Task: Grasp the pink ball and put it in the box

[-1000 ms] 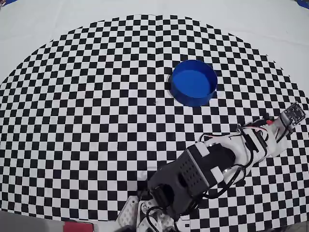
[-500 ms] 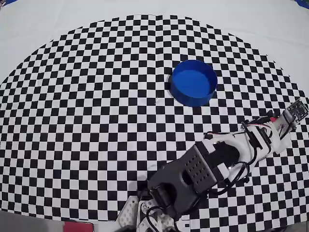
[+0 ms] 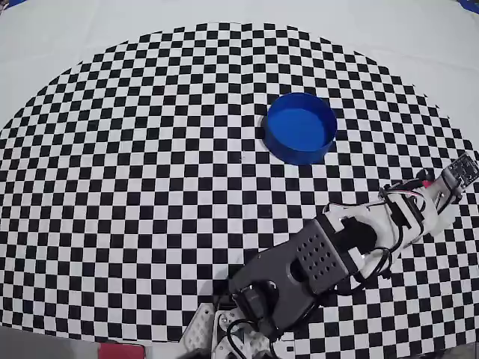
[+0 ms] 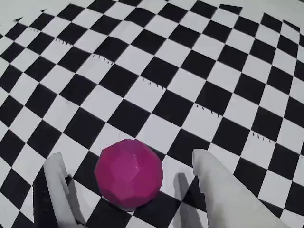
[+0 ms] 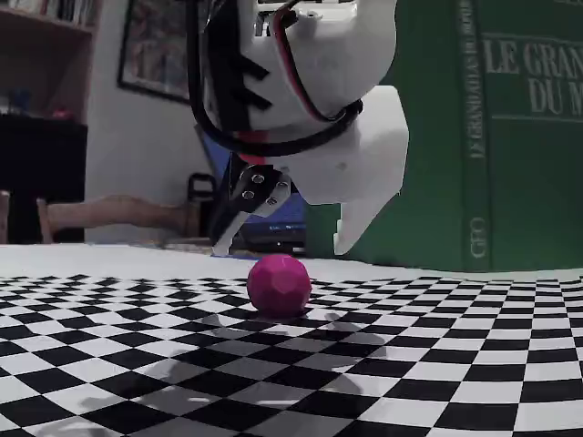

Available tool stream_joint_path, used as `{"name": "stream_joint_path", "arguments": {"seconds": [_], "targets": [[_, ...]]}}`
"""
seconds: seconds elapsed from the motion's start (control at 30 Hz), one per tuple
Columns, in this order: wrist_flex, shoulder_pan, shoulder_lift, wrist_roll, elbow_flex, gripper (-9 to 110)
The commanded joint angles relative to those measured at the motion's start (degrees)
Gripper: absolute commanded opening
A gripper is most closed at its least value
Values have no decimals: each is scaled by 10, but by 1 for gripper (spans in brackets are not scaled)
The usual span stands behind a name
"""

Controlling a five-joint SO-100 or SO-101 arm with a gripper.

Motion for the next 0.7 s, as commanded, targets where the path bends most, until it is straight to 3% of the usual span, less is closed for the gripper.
{"name": "stream_joint_path", "arguments": {"seconds": [0.0,0.67], "targets": [[4,-4,1,3,-28,31],[4,-7,-42,3,-65,31]]}}
